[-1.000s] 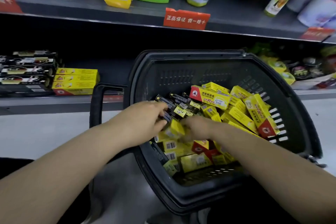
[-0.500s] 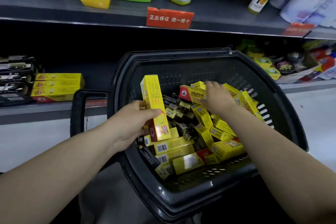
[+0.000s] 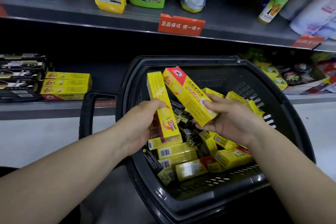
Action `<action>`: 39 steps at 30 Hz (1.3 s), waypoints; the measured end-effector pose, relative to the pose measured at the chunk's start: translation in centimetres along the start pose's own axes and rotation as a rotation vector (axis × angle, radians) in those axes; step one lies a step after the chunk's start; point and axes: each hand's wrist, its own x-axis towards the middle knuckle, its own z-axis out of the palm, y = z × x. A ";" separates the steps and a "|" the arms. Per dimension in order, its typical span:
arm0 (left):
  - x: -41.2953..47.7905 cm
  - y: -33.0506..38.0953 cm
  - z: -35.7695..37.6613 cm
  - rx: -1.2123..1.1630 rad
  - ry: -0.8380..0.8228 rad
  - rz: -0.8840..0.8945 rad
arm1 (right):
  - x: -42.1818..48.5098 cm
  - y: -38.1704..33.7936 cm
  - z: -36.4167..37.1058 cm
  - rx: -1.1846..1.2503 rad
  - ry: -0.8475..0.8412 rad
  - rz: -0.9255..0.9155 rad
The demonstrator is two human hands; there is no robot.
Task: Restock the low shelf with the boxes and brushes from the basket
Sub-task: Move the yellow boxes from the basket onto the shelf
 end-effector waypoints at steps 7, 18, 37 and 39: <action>-0.4 0.3 -0.4 0.020 -0.096 0.087 | -0.5 2.9 3.5 -0.262 -0.053 -0.004; -0.3 -0.3 -0.9 0.008 -0.068 0.051 | 0.3 3.3 3.7 -0.184 -0.032 0.029; -0.3 1.1 -1.6 0.198 0.021 -0.002 | -2.0 -2.7 -4.0 -1.033 -0.225 -0.235; -0.3 0.7 -1.4 0.315 -0.017 -0.051 | -1.8 -2.5 -3.6 -1.050 -0.299 -0.214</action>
